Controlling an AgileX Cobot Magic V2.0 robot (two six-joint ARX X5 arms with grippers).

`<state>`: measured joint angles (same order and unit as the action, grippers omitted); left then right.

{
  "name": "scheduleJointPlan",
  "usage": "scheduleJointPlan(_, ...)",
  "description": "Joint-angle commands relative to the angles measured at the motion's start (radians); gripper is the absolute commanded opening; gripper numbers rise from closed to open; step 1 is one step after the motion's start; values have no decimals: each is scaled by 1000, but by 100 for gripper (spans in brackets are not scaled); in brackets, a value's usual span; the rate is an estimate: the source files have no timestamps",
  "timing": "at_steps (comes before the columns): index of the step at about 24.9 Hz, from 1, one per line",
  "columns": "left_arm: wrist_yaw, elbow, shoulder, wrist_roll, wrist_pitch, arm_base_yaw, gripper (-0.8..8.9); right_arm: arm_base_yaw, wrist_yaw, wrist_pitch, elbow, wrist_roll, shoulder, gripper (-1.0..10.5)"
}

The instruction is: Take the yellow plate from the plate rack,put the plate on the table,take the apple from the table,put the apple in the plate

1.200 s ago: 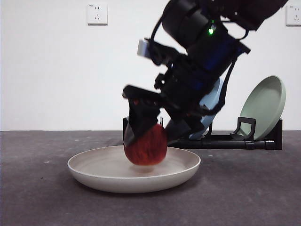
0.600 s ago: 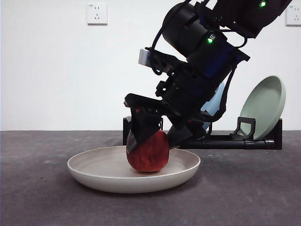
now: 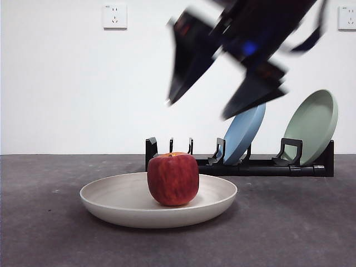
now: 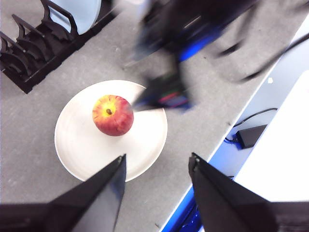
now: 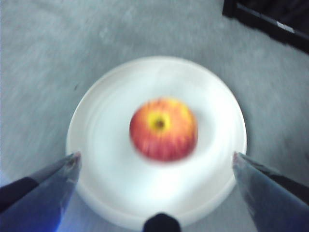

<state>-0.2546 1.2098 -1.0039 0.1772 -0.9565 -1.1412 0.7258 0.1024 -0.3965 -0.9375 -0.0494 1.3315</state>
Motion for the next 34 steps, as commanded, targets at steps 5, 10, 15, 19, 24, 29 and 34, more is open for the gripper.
scheduleJointPlan(5,-1,-5,0,3,-50,-3,219,2,69,-440,0,-6,-281,625)
scheduleJointPlan(10,2,-5,0,3,-100,-3,210,2,83,-641,0,-6,-433,461)
scheduleJointPlan(15,3,-5,0,4,-124,-3,-8,2,83,-687,0,-22,-525,-35)
scheduleJointPlan(19,2,-5,0,4,-126,-3,-9,2,81,-686,0,-24,-561,-8)
scheduleJointPlan(24,-3,-5,0,3,-134,-3,-3,2,81,-686,0,-57,-574,1)
scheduleJointPlan(29,-3,-5,0,4,-124,-3,-3,2,79,-686,0,-57,-574,1)
scheduleJointPlan(34,-3,-5,0,4,-109,-3,-3,2,79,-686,0,-57,-573,1)
